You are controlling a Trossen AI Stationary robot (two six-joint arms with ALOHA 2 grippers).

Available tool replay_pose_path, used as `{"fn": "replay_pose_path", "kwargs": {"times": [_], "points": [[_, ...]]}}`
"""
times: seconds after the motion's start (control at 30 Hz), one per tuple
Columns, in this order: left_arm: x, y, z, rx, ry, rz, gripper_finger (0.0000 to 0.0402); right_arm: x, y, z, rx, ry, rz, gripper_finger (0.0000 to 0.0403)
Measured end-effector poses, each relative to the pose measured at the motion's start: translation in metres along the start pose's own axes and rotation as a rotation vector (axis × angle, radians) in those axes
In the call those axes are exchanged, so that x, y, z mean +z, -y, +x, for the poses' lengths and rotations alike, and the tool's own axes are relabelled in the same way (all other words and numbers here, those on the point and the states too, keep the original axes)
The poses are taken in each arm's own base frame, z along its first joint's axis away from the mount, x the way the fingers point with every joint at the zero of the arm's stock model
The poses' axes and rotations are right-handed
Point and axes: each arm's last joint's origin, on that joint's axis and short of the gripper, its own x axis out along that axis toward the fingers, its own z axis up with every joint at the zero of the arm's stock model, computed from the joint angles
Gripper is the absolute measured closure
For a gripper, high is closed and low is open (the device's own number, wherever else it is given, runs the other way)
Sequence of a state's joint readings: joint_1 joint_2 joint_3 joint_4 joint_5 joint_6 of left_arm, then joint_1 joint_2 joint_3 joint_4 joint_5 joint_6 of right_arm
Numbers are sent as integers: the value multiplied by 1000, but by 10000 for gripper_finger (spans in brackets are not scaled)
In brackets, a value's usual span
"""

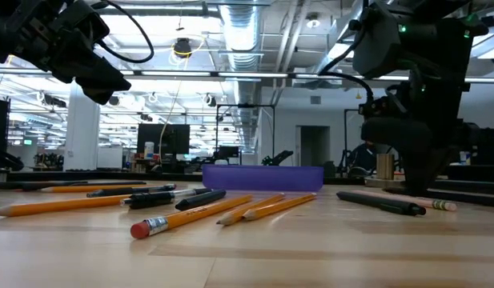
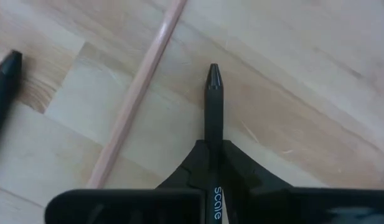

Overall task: Pick & place school supplies into a supply box
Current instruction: Put the black pen into the the purple supply box

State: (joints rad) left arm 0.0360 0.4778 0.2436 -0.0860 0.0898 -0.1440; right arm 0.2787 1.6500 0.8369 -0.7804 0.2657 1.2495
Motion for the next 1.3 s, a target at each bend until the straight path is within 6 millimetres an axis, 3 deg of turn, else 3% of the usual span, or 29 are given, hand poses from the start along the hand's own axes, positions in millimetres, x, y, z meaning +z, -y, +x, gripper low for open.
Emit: {"fn": "replay_pose_path", "kwargs": {"times": [0.27,0.43,0.87,1.03,1.13,1.3], "points": [[0,0,0,0,2,1,297,9,-1,-18,-93,65,-23,397],[0,0,0,0,2,1,297,26,-8,-40,-118,157,-74,397],[0,0,0,0,2,10,297,119,-22,-79,-161,654,-216,397],[0,0,0,0,1,10,297,155,-32,-87,-75,829,-287,397],[0,0,0,0,1,10,297,172,-40,-81,13,875,-335,397],[0,0,0,0,-3,9,297,187,-42,-48,18,804,-407,397]]}}
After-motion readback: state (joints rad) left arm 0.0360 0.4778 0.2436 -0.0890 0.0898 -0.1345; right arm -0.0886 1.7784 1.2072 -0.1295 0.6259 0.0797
